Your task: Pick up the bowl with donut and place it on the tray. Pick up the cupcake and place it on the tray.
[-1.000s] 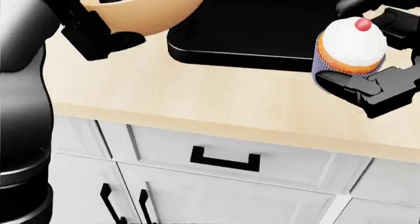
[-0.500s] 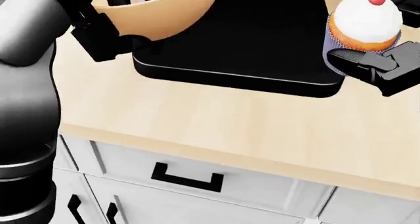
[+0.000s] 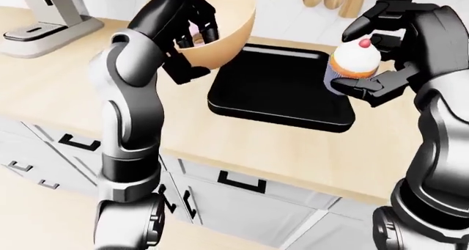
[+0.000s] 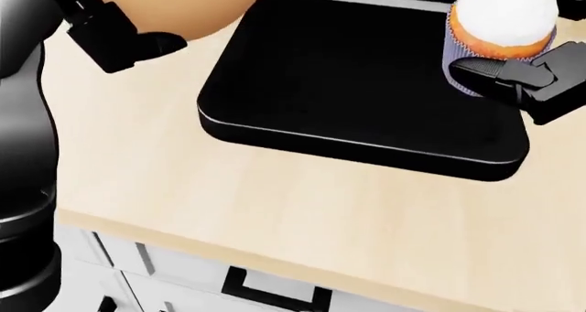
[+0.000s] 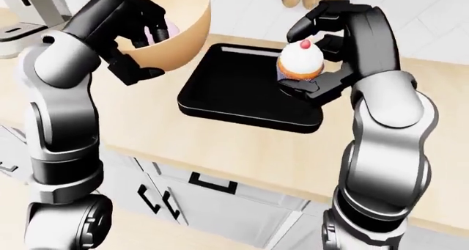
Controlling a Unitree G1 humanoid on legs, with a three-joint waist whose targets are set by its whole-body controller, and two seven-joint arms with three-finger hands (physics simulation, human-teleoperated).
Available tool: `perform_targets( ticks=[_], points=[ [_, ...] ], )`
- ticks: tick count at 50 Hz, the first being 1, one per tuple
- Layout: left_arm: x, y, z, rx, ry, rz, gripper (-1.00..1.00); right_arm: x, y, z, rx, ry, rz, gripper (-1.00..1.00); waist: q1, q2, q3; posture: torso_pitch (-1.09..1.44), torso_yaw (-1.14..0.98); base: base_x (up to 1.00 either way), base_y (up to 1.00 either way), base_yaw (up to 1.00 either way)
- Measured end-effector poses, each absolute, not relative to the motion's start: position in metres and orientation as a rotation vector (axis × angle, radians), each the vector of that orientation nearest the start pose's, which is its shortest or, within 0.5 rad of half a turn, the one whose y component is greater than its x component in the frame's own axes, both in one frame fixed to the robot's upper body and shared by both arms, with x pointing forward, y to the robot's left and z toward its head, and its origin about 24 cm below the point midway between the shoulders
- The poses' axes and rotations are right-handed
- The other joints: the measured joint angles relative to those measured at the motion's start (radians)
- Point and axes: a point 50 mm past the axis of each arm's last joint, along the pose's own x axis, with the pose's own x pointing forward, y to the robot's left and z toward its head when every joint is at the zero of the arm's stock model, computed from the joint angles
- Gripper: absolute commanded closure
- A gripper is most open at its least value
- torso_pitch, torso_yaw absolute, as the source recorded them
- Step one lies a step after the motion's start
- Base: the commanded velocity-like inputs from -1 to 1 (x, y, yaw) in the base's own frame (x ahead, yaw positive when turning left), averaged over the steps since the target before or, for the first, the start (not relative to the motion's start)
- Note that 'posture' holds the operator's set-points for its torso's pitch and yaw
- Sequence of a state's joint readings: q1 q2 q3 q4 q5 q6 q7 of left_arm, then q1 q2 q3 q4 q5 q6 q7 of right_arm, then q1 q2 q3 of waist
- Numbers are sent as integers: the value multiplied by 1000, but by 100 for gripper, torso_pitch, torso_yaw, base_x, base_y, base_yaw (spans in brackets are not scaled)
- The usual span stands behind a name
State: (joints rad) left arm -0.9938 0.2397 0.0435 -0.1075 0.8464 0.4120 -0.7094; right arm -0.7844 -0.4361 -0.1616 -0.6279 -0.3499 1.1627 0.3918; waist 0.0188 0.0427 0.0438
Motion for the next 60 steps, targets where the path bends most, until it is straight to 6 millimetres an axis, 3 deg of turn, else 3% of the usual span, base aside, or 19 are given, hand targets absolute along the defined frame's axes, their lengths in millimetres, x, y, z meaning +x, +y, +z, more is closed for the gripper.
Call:
perform_targets(
  ticks=[6,9,12,15,16,21,28,37,49,60],
  points=[
    [318,127,333,1022,-452,-106,100,257,-203,311,-452,-296,-163,100,0,-60,-6,0,0,0,-27,0],
    [316,124,338,1022,-473,-102,100,254,-205,314,-456,-303,-174,100,9,-119,5,0,0,0,-1,0],
    [316,115,331,1030,-476,-150,100,255,-213,310,-450,-262,-209,100,-5,-75,37,0,0,0,0,0],
    [321,110,323,1036,-438,-203,100,258,-213,309,-446,-236,-210,100,-14,-34,33,0,0,0,0,0],
    [321,110,322,1037,-434,-206,100,258,-212,310,-446,-240,-204,100,-13,-30,33,0,0,0,0,0],
    [322,112,320,1033,-431,-186,100,257,-207,312,-457,-261,-180,100,-14,-52,27,0,0,0,0,0],
    [320,104,320,1042,-466,-182,100,257,-204,316,-459,-281,-182,100,-8,-65,15,0,0,0,0,0],
    [332,91,309,1043,-443,-226,100,259,-202,315,-450,-280,-181,100,-6,-70,17,0,0,0,0,0],
    [348,68,325,1036,-489,-233,100,260,-202,312,-448,-276,-178,100,-3,-72,17,0,0,0,0,0],
    [370,56,307,1051,-427,-269,100,259,-203,315,-456,-282,-186,100,-4,-74,19,0,0,0,0,0]
  ],
)
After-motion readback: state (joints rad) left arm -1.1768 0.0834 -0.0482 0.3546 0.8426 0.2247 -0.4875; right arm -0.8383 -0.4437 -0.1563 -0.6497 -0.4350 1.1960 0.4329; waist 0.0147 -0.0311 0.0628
